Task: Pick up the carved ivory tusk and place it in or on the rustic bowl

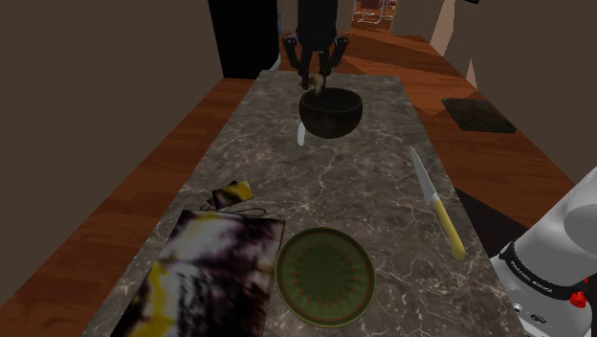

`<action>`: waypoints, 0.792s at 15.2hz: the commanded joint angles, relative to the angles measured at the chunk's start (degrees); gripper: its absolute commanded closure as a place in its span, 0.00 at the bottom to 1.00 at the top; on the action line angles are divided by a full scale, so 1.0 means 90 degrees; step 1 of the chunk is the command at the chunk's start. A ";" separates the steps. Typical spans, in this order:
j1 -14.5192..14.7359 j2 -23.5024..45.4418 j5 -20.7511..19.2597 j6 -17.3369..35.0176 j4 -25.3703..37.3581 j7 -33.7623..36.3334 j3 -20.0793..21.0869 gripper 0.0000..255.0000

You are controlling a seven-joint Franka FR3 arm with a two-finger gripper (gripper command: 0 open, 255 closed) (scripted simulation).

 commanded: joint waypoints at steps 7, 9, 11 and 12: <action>-0.0587 0.0279 -0.0146 -0.0189 0.0323 -0.1082 -0.0501 1.00; -0.0648 0.0325 -0.0166 -0.0128 0.0293 -0.1198 -0.0549 1.00; -0.0654 0.0301 -0.0158 0.0050 0.0091 -0.1221 -0.0552 1.00; -0.0656 0.0292 -0.0155 0.0137 -0.0006 -0.1231 -0.0554 1.00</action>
